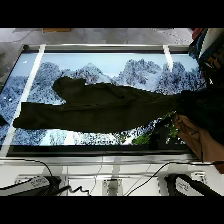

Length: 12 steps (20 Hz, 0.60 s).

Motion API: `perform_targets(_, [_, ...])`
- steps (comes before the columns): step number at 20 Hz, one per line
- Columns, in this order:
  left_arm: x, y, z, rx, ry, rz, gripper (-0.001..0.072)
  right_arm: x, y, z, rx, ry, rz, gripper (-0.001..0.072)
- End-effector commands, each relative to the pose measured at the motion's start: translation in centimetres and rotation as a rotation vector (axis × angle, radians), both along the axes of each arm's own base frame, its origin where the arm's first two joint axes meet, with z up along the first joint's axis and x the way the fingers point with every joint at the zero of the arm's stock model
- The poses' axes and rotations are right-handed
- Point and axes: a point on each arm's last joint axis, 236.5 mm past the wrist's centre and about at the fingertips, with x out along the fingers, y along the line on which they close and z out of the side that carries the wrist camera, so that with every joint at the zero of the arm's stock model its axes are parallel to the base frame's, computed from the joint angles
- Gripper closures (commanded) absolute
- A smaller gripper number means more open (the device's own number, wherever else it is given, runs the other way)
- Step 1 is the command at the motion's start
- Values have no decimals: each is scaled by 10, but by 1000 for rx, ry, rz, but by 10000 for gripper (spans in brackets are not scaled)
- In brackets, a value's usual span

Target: Fold the clothes and pants, and hang the long-sleeved shirts on hangers.

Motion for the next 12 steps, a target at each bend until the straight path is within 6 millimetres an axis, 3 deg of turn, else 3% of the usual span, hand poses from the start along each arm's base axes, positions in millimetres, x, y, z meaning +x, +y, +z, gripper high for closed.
perform_targets(1, [-18,-16,-36,-115,-84,19,76,4,-1,2,-2,-17,-8,680])
perform_targets(3, [-10,-17,-51,-128,-104,11,75,4,-1,2,-1,-18,-8,680])
perform_targets(6, [25,-20,-59,-149,-216,-3,73,5,2,3,12,-21,-7,681])
perform_targets(10, [52,-19,-80,-138,-253,23,76,7,11,7,56,-34,-2,681])
perform_targets(12, [65,-18,-82,-99,-269,16,115,8,14,9,68,-38,-2,680])
